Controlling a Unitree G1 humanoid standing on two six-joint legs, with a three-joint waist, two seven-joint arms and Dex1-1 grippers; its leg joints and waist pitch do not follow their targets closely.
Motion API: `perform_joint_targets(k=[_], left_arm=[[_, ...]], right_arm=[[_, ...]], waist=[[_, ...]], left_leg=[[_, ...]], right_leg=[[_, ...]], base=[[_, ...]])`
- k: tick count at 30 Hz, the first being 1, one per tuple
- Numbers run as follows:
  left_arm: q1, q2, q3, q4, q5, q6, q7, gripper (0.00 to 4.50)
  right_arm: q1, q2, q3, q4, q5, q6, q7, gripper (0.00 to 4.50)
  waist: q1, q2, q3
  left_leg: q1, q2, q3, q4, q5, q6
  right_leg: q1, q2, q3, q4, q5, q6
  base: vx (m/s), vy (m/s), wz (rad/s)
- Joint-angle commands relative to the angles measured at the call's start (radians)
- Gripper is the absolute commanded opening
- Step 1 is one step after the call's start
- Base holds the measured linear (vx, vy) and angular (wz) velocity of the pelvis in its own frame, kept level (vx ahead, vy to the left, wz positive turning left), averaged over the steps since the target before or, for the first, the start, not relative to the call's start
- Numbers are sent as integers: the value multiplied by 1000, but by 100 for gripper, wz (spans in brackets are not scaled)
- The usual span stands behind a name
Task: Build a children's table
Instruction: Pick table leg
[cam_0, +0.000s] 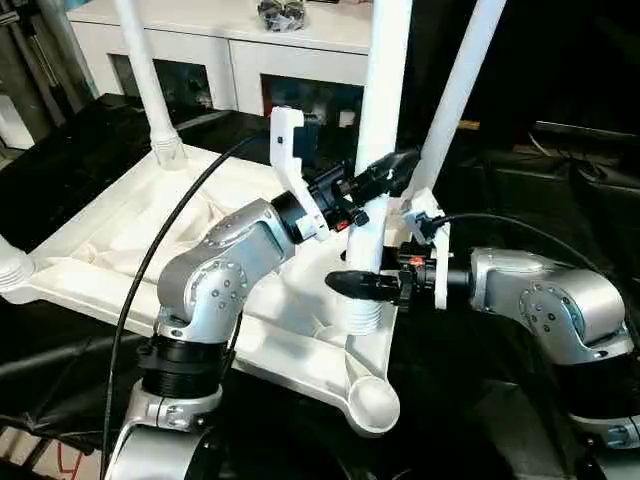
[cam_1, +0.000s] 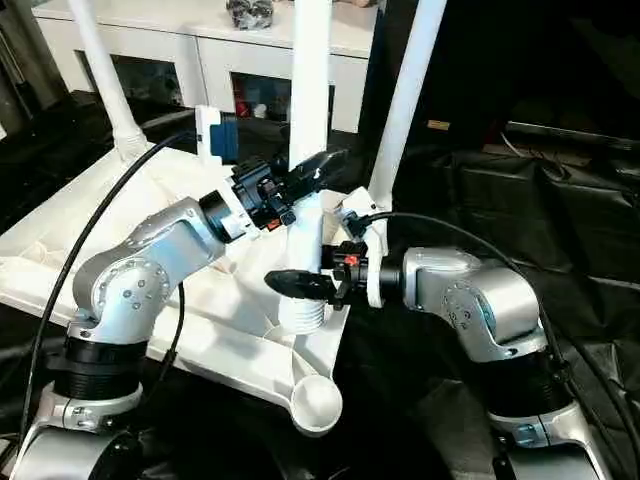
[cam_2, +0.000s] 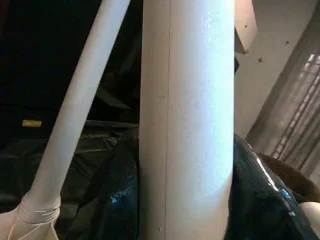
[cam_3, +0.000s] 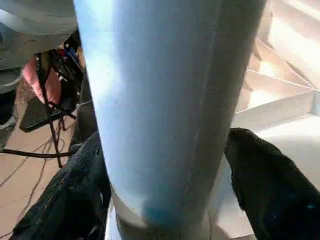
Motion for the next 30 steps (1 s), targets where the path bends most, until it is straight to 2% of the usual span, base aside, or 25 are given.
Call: perform_joint_targets(k=[1,4,6,8,11,12,16,26,28,30], left_arm=[[-24,-3,-7,-15,-13,6,-12,182],[-23,-3,-6,-15,-14,7,-12,182],[-23,-2,-7,-16,-14,7,-13,182],[-23,-2,-7,-15,-14,7,-13,182],[-20,-2,-6,-19,-13,9,-16,182],[-20,-2,-6,-19,-12,9,-17,182],[-20,-3,-4,-19,-13,9,-18,182],[-9,-7,15,-17,10,-21,14,181],[-9,-13,26,-18,-12,-5,16,251],[-3,-15,37,-32,-25,-13,11,251]], right_arm=[[-11,2,-17,4,17,16,11,323],[-9,6,-20,0,24,25,16,316],[-7,6,-22,0,27,27,19,273],[-6,6,-24,2,30,27,21,269],[-3,5,-23,1,34,25,18,246],[-3,5,-23,1,35,25,17,226],[-2,6,-24,2,35,24,17,202],[14,22,-29,-1,26,-5,14,194],[16,24,-31,-3,26,-8,12,193],[25,34,-36,-9,27,-15,2,193]], waist=[[1,-4,-72],[1,-5,-72],[1,-5,-71],[1,-5,-72],[2,-5,-72],[2,-4,-72],[2,-3,-72],[2,-3,-73],[1,-4,-72],[1,1,-73]], left_leg=[[20,44,-13,-62,-82,-2],[19,44,-13,-62,-80,-4],[19,44,-13,-62,-85,-5],[19,44,-13,-62,-82,-6],[19,44,-13,-62,-77,-5],[19,44,-13,-62,-76,-5],[19,44,-13,-61,-76,-5],[19,45,-13,-62,-79,-6],[19,44,-13,-61,-78,-5],[19,44,-14,-61,-78,-6]], right_leg=[[50,-69,32,-64,-15,-223],[51,-69,32,-64,-11,-223],[50,-69,32,-65,-17,-221],[50,-69,32,-64,-16,-220],[51,-69,32,-63,-6,-221],[51,-69,32,-63,-5,-222],[50,-69,32,-63,-1,-224],[51,-70,31,-63,-3,-224],[51,-69,31,-62,2,-225],[50,-69,31,-62,5,-227]], base=[[0,0,0],[0,0,0],[0,0,0],[0,0,0],[0,0,0],[0,0,0],[0,0,0],[0,0,0],[0,0,0],[0,0,0]])
